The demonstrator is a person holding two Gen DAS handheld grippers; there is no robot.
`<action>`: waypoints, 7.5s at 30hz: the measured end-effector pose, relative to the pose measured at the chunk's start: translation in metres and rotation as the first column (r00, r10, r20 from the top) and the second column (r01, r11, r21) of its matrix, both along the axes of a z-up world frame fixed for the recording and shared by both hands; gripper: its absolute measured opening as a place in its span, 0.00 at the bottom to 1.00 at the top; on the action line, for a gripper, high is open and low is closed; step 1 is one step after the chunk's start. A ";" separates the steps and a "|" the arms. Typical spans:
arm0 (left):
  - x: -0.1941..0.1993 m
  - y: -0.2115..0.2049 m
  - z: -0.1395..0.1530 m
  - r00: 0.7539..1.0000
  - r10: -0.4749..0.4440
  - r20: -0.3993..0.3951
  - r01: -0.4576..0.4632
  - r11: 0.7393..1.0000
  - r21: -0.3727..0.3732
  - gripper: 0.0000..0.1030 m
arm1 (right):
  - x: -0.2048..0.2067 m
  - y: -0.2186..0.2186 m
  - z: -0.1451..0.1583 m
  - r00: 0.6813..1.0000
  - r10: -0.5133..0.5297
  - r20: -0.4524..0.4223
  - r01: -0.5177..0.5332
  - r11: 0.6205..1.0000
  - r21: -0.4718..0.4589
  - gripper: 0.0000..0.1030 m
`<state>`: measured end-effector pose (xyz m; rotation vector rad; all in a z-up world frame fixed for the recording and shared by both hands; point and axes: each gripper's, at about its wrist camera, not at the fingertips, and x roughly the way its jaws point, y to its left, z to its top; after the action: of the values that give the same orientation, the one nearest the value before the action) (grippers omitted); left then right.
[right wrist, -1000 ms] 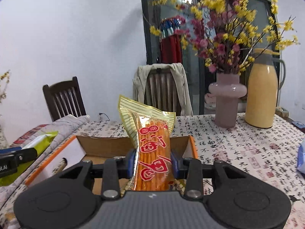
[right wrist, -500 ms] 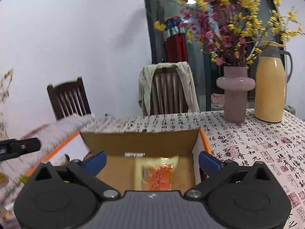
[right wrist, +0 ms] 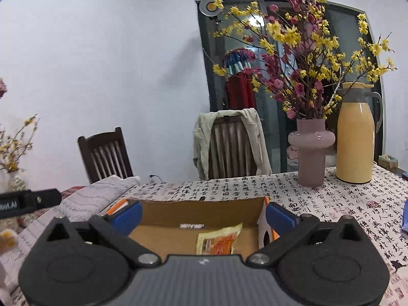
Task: Organize snacks
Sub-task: 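Lower both snacks into the cardboard box and open both grippers, then withdraw both grippers from the box back toward the snack pile, then grasp the clear pastry packet with the right gripper while the left gripper grasps another pastry packet, then carry both pastry packets into the cardboard box and release them, then withdraw both grippers from the box toward the remaining snacks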
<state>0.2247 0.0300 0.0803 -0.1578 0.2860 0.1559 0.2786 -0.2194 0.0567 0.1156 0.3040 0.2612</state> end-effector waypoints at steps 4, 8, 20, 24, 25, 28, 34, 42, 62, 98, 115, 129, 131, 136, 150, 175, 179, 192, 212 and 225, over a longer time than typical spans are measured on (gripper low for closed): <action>-0.022 -0.002 -0.004 0.999 -0.028 -0.018 0.028 1.000 -0.014 1.00 | -0.025 -0.002 -0.001 1.000 0.010 -0.013 -0.010 1.000 0.007 1.00; -0.046 -0.002 -0.009 0.998 -0.059 -0.026 0.058 0.998 -0.036 1.00 | -0.052 -0.002 -0.005 1.000 0.021 -0.018 -0.021 1.000 -0.004 1.00; -0.107 0.006 -0.039 0.995 -0.069 -0.078 0.065 0.997 -0.051 1.00 | -0.110 -0.006 -0.035 0.995 0.036 -0.090 -0.038 0.999 -0.019 1.00; -0.124 0.013 -0.047 0.994 -0.054 -0.090 0.050 0.997 -0.056 1.00 | -0.126 -0.006 -0.041 0.993 0.048 -0.107 -0.050 0.999 -0.019 1.00; -0.128 0.014 -0.049 0.994 -0.053 -0.095 0.048 0.997 -0.055 1.00 | -0.130 -0.006 -0.043 0.993 0.048 -0.110 -0.051 0.998 -0.021 1.00; -0.137 0.016 -0.053 0.993 -0.048 -0.107 0.043 0.998 -0.050 1.00 | -0.142 -0.006 -0.047 0.992 0.052 -0.115 -0.056 0.998 -0.027 1.00; -0.157 0.018 -0.058 0.994 -0.040 -0.106 0.036 0.999 -0.035 1.00 | -0.165 -0.003 -0.052 0.993 0.063 -0.099 -0.069 0.996 -0.062 1.00; -0.180 0.024 -0.064 0.992 -0.031 -0.120 0.028 0.999 -0.022 1.00 | -0.188 -0.004 -0.060 0.989 0.079 -0.122 -0.089 0.993 -0.076 1.00; -0.204 0.031 -0.085 0.982 -0.051 -0.180 0.042 0.998 -0.051 1.00 | -0.205 0.007 -0.097 0.956 0.120 -0.267 -0.157 0.980 -0.125 0.99; -0.208 0.037 -0.093 0.981 -0.035 -0.189 0.021 0.997 -0.076 1.00 | -0.190 0.020 -0.098 0.934 -0.010 -0.357 -0.024 0.996 -0.090 0.44; -0.154 -0.010 -0.104 0.942 -0.177 -0.285 0.183 0.983 -0.006 1.00 | -0.199 -0.019 -0.093 0.966 0.081 -0.247 -0.085 0.996 -0.002 0.21; -0.119 -0.024 -0.118 0.882 -0.300 -0.365 0.306 0.951 -0.042 0.56 | -0.192 -0.034 -0.099 0.967 0.115 -0.227 -0.108 0.993 0.045 0.16; -0.120 -0.025 -0.118 0.883 -0.301 -0.359 0.310 0.950 -0.034 0.55 | -0.191 -0.035 -0.099 0.967 0.119 -0.226 -0.110 0.993 0.053 0.16; -0.127 -0.024 -0.119 0.891 -0.295 -0.346 0.305 0.952 -0.026 0.54 | -0.192 -0.037 -0.100 0.968 0.116 -0.225 -0.105 0.993 0.060 0.16; -0.167 0.004 -0.099 0.947 -0.210 -0.243 0.214 0.977 -0.011 0.54 | -0.200 -0.036 -0.090 0.975 0.114 -0.191 -0.106 0.993 0.051 0.16; -0.052 -0.020 -0.003 0.992 -0.125 -0.022 0.126 0.991 0.038 0.54 | -0.089 -0.029 -0.011 0.998 0.058 0.023 -0.058 0.998 -0.008 0.16; -0.021 -0.023 -0.001 0.994 -0.103 -0.032 0.104 0.994 0.039 0.54 | -0.054 -0.018 -0.004 0.998 0.060 0.020 -0.060 0.998 -0.011 0.16; 0.039 -0.005 -0.043 0.994 -0.050 -0.099 0.045 0.998 -0.047 0.54 | 0.022 0.011 -0.045 0.996 0.065 -0.066 -0.066 0.998 -0.020 0.17; -0.001 -0.005 -0.022 1.000 0.003 0.014 -0.002 0.999 -0.055 1.00 | -0.005 0.004 -0.043 0.999 0.042 -0.029 -0.042 0.999 0.005 1.00; -0.073 0.004 -0.014 0.999 -0.026 0.032 0.027 0.999 -0.042 1.00 | -0.085 -0.021 -0.033 1.000 0.029 0.006 -0.029 0.999 -0.030 1.00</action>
<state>0.1515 0.0336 0.0665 -0.1982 0.2601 0.1214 0.1940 -0.2401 0.0241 0.0813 0.3034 0.2854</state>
